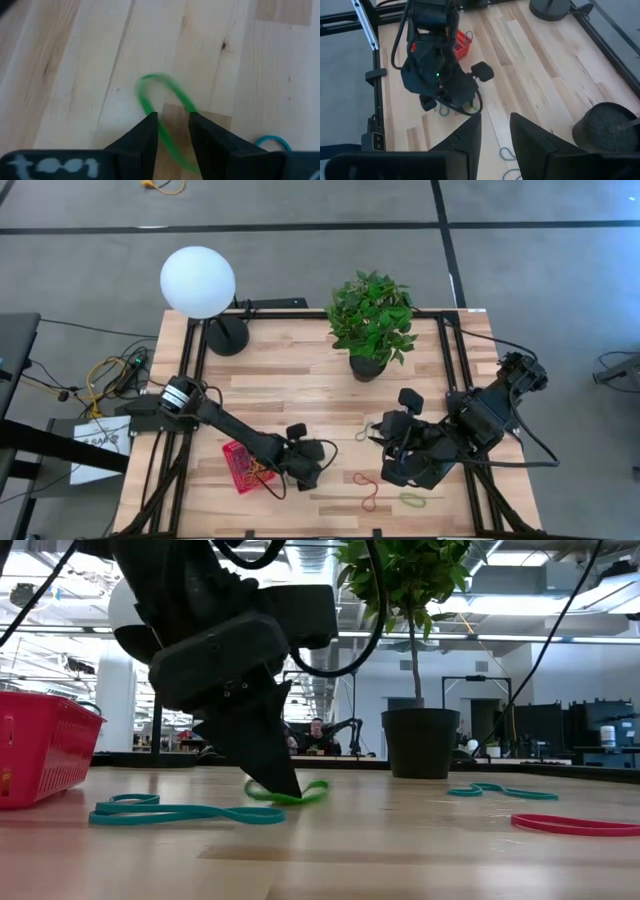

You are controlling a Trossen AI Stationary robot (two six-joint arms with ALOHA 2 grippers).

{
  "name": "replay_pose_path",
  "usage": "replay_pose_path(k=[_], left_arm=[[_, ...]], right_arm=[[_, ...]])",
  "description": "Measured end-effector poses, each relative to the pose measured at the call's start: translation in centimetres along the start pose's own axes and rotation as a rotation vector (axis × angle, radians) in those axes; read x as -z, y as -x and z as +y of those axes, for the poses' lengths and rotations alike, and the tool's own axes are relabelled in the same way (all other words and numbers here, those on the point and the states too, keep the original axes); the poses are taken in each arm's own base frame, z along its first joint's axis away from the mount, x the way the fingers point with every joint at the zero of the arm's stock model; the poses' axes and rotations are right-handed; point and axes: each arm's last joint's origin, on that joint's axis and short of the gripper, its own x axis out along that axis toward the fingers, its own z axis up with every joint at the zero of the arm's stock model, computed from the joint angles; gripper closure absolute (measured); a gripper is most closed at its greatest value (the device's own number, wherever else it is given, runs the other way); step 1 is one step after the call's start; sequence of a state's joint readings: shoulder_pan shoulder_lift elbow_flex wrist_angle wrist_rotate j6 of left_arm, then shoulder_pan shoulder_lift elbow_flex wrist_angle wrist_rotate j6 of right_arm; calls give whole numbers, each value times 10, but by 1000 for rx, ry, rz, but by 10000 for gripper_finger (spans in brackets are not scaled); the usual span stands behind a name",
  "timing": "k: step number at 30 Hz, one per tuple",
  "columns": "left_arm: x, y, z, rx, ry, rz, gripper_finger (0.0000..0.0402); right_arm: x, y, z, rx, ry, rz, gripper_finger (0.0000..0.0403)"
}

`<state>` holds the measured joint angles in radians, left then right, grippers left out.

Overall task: Pick and place items into bin
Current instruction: Put the green rubber band into the red bin

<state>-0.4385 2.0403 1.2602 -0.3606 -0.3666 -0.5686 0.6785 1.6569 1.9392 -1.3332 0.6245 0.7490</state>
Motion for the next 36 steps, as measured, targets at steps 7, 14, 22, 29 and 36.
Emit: replay_pose_path(k=[7,14,22,29,36], left_arm=[[0,0,6,-74,-2,-12,299],[1,0,7,-77,-57,8,367],[2,15,15,-178,-125,115,400],[-12,101,19,-420,-111,92,401],[10,178,21,-456,44,129,401]], right_arm=[[0,0,0,0,-1,0,305],[0,0,0,-1,-2,-1,305],[0,0,0,0,-2,-1,305],[0,0,0,0,-2,-1,305],[0,0,0,-1,-2,-1,305]])
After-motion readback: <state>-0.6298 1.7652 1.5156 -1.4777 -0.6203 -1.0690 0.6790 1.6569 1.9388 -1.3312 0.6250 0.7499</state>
